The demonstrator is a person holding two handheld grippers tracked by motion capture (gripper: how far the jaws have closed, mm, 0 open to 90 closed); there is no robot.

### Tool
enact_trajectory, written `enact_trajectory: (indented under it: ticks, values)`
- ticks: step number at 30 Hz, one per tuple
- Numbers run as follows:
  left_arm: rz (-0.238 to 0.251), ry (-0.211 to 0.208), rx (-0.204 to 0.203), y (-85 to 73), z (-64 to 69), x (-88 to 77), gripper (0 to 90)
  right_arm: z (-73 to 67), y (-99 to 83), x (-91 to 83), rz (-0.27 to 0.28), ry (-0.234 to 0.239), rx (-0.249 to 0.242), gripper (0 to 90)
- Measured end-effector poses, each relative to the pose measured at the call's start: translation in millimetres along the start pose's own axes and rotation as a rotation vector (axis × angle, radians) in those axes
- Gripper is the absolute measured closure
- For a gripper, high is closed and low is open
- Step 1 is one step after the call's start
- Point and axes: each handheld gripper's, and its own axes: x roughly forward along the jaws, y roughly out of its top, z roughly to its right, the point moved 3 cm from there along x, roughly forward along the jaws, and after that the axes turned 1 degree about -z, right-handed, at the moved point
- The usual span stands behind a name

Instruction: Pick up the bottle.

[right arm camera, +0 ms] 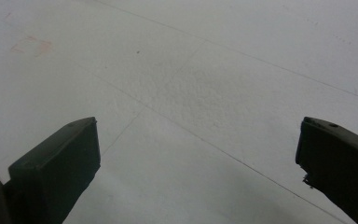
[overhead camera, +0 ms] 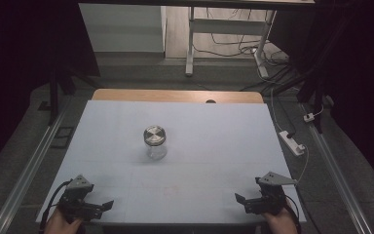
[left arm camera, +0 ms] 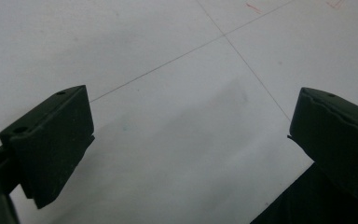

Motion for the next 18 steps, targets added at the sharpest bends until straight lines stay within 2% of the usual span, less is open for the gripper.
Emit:
enact_trajectory:
  ticks: [18]
  values:
    - [0.004, -0.011, -0.007, 0.1, -1.3, -0.8, 0.2, -0.8, 0.1, 0.0, 0.002, 0.000, -0.002, 0.0]
